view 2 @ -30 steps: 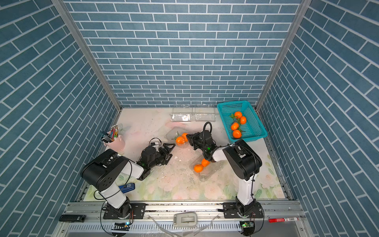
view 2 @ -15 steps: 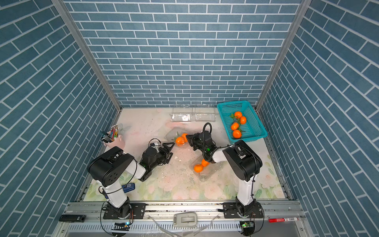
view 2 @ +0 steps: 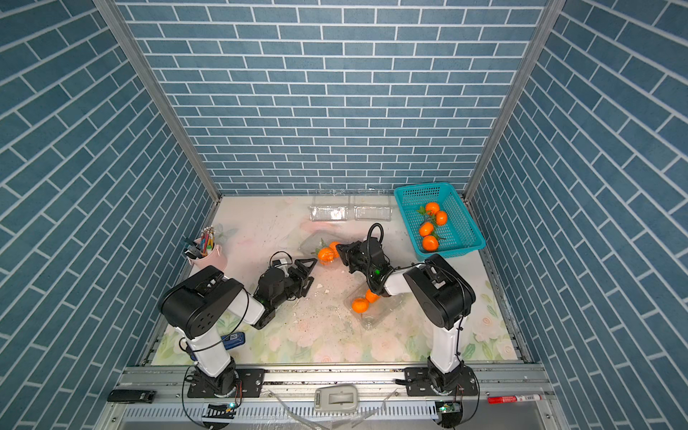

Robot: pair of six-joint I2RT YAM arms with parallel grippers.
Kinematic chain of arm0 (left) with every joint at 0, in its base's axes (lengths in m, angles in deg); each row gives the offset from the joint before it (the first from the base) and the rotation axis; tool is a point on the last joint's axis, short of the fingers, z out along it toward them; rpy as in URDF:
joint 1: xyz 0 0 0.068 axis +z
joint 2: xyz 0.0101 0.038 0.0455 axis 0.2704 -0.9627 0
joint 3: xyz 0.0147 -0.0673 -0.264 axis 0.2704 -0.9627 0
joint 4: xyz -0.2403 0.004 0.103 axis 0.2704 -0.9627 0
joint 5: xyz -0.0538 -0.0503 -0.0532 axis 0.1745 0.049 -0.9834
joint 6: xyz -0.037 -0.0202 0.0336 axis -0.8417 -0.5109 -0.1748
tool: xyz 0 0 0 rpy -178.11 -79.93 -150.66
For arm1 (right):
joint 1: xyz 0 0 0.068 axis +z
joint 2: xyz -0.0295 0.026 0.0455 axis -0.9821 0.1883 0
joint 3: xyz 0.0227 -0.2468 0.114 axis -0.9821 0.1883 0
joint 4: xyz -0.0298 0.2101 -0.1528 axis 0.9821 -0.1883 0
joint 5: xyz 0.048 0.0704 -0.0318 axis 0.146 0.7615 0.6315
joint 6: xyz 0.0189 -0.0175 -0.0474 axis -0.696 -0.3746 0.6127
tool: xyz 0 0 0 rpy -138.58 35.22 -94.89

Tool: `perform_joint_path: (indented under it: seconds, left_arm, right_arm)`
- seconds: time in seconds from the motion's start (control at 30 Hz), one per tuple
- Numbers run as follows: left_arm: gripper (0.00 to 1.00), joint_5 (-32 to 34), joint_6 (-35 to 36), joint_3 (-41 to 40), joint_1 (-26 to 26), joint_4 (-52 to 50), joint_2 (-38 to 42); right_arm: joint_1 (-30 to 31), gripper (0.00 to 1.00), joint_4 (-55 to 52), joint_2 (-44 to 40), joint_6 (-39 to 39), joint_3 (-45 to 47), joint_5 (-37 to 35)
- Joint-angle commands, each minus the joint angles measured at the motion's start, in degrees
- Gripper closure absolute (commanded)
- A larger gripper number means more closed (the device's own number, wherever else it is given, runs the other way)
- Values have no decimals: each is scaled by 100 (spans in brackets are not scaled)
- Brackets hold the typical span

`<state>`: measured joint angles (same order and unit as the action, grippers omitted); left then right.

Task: Take oranges out of containers
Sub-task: Adjust the packing box at the center of the board.

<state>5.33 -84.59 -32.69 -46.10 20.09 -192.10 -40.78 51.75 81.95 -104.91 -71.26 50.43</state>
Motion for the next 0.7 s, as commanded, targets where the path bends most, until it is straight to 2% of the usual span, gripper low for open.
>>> perform_joint_path:
  seconds: [0.0, 0.47, 0.67]
  left_arm:
    - [6, 121, 73, -36, -52, -592, -169]
    - [6, 164, 88, -44, -62, -563, -202]
    - [7, 215, 90, -41, -66, -623, -166]
  right_arm:
    - [157, 89, 246, 84, -181, -120, 131]
    - [379, 89, 341, 221, -263, -280, 351]
    - [504, 85, 399, 212, -368, -350, 371]
